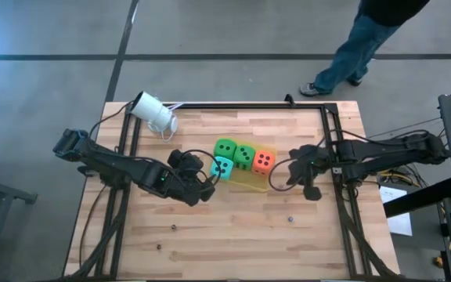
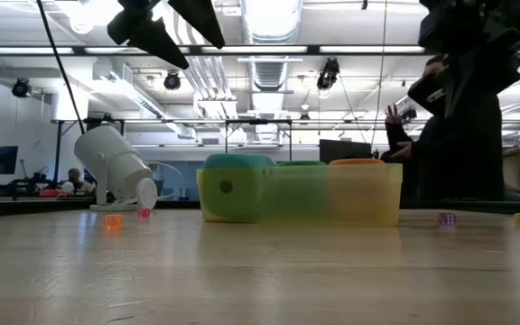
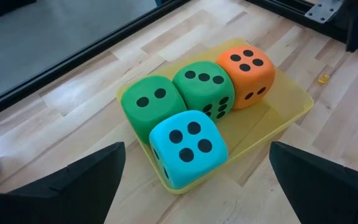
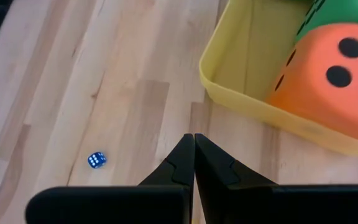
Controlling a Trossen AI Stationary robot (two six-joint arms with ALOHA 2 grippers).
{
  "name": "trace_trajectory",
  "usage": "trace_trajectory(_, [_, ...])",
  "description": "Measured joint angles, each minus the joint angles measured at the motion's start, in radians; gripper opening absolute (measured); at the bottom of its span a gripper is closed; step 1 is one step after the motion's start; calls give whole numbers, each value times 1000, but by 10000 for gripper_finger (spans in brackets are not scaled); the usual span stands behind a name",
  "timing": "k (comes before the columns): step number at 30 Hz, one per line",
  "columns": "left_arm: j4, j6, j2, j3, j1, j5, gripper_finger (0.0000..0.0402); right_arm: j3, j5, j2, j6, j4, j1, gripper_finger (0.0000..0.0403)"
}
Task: Pick & Place Dice
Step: Put the small purple dice into the yellow bin
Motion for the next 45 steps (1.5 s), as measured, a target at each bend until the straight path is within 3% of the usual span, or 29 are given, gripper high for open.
trace_trajectory(10, [8,-1,0,2,0,0,400,13,-5,86,18,-4,0,16])
trace_trajectory(18, [8,-3,0,2,0,0,400,67,-25,114,19,-9,0,78])
trace_trajectory(26, [7,-3,0,2,0,0,400,46,27,148,-32,-65,0,128])
trace_trajectory(37, [7,0,0,1,0,0,400,20,37,354,-126,-16,0,119])
trace_trajectory(45, [7,0,0,1,0,0,400,20,93,419,-94,22,0,109])
